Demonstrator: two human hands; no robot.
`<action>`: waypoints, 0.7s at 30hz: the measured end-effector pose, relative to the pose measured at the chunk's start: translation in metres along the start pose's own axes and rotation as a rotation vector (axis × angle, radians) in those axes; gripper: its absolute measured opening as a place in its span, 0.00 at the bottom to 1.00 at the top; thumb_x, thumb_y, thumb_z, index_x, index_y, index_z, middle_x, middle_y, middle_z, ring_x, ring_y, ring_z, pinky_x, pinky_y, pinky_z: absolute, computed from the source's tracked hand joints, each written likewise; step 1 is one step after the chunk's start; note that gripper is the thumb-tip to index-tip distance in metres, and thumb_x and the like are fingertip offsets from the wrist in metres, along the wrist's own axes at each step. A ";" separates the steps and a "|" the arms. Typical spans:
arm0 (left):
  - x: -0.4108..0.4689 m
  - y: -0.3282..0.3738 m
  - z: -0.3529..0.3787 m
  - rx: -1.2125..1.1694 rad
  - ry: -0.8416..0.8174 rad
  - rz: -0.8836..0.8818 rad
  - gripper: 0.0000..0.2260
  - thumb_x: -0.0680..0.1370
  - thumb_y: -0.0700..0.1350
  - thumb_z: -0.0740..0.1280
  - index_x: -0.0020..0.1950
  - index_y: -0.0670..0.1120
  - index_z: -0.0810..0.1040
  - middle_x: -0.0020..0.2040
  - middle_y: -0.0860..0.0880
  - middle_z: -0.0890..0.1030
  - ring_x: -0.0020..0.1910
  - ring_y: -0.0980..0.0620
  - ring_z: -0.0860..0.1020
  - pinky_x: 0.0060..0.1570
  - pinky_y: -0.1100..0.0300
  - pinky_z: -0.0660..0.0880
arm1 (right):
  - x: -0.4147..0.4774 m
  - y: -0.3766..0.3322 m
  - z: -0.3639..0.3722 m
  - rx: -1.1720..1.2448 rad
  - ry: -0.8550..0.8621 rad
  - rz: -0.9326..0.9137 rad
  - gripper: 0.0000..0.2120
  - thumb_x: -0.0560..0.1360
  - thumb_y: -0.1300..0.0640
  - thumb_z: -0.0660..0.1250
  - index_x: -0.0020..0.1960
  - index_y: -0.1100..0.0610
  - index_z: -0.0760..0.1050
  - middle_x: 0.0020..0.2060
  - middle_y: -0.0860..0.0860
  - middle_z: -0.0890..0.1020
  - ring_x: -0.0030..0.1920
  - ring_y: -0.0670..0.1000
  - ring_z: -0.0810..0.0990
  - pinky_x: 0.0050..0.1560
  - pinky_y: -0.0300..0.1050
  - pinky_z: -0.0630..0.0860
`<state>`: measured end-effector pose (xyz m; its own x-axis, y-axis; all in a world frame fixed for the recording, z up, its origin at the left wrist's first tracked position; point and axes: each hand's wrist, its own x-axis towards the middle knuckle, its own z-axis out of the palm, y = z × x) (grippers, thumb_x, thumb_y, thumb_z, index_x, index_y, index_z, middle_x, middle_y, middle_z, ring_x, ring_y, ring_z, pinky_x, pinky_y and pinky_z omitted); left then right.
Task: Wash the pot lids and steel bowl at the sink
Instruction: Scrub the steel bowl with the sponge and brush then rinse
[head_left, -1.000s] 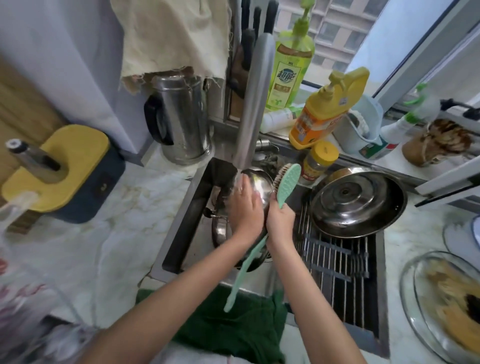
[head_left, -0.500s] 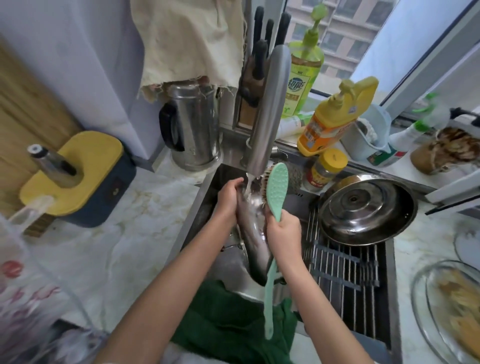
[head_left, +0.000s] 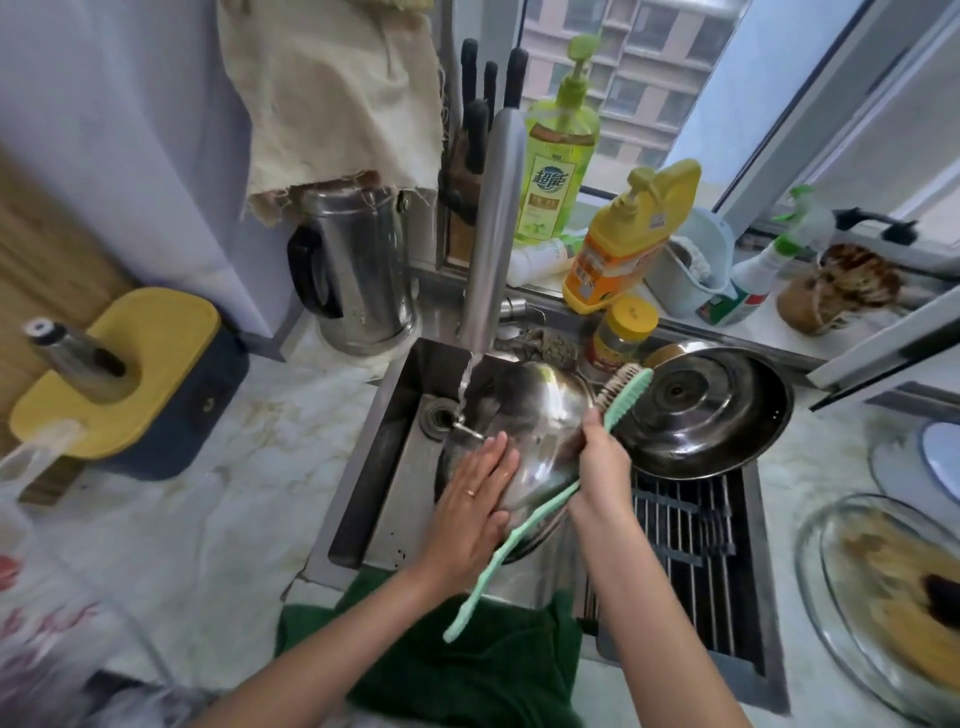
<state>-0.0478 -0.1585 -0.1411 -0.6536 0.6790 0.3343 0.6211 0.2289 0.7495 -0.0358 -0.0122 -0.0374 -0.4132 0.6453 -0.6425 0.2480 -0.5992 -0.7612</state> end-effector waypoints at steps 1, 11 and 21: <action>-0.006 -0.005 -0.001 -0.034 0.036 0.002 0.24 0.83 0.56 0.46 0.79 0.50 0.54 0.79 0.49 0.55 0.78 0.49 0.55 0.76 0.53 0.52 | -0.001 -0.005 -0.009 0.059 0.000 0.034 0.12 0.80 0.49 0.63 0.50 0.58 0.76 0.46 0.54 0.82 0.46 0.54 0.82 0.52 0.53 0.79; 0.084 0.035 -0.003 -1.198 -0.036 -1.274 0.17 0.82 0.50 0.53 0.44 0.44 0.77 0.33 0.47 0.82 0.30 0.52 0.81 0.29 0.62 0.77 | -0.041 -0.068 -0.093 0.416 0.102 0.000 0.10 0.81 0.53 0.61 0.43 0.56 0.73 0.33 0.50 0.82 0.28 0.46 0.82 0.39 0.48 0.82; 0.154 0.074 0.059 -1.172 -0.309 -1.362 0.08 0.80 0.45 0.58 0.42 0.46 0.71 0.46 0.44 0.76 0.47 0.47 0.76 0.47 0.49 0.78 | 0.014 -0.134 -0.147 0.629 0.156 0.090 0.08 0.82 0.63 0.56 0.46 0.65 0.68 0.48 0.61 0.81 0.47 0.57 0.84 0.44 0.52 0.81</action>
<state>-0.0770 0.0045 -0.0676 -0.2087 0.5801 -0.7874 -0.8953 0.2105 0.3925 0.0537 0.1464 0.0422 -0.2707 0.6128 -0.7425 -0.3037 -0.7862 -0.5382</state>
